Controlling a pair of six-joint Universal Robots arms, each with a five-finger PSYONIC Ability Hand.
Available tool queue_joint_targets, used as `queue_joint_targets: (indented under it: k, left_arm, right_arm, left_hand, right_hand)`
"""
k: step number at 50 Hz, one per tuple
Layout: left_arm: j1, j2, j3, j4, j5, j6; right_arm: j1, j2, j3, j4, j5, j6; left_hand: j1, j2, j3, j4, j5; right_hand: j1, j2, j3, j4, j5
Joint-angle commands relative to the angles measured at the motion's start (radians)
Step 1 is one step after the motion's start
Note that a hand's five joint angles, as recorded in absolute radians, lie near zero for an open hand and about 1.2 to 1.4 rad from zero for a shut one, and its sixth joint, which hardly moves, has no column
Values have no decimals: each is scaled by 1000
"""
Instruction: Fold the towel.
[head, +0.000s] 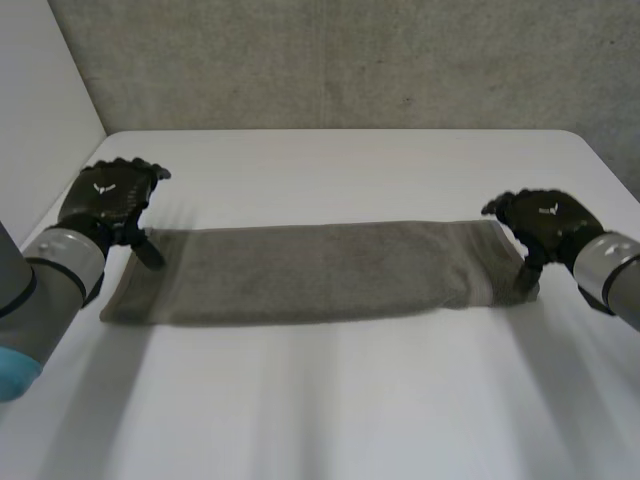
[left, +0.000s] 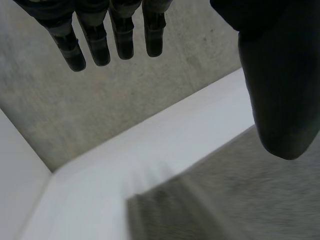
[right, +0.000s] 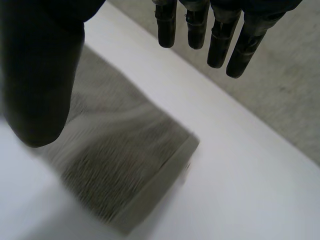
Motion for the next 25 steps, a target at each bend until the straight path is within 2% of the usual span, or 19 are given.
queue_joint_targets:
  k: [1,12,14,15,17,18,20,25]
  left_arm:
    - [-9,-14,-38,0,2,-133]
    - [-9,-38,-39,0,2,-133]
    - [-9,-38,-41,0,2,-133]
    - [-9,-38,-41,0,2,-133]
    - [-9,-38,-47,0,2,-133]
    - [-9,-38,-47,0,2,-133]
    - [-9,-38,-47,0,2,-135]
    - [-9,-37,-49,0,0,-135]
  right_arm:
    - [-46,88,73,-109,-68,-62]
    - [-46,213,43,-153,-55,-112]
    - [-46,233,36,-154,-56,-125]
    - [-46,233,36,-154,-56,-125]
    - [-51,242,26,-156,-58,-131]
    - [-51,242,26,-156,-58,-131]
    - [-72,239,18,-156,-59,-131]
    - [-111,243,-11,-154,-56,-154]
  left_hand:
    - [-105,-61,-42,-56,-46]
    - [-105,-61,-42,-56,-46]
    - [-105,-61,-42,-56,-46]
    - [-105,-61,-42,-56,-46]
    - [-105,-61,-42,-56,-46]
    - [-105,-61,-42,-56,-46]
    - [-105,-61,-42,-56,-46]
    - [-105,-61,-42,-56,-46]
  right_hand:
    - [83,73,-51,-78,89]
    - [230,221,-51,-78,236]
    - [390,381,-51,-78,396]
    - [391,382,-51,-78,397]
    - [704,694,-51,-78,709]
    - [706,696,-51,-78,711]
    - [1123,1114,-51,-78,1129]
    - [1154,1144,-51,-78,1160]
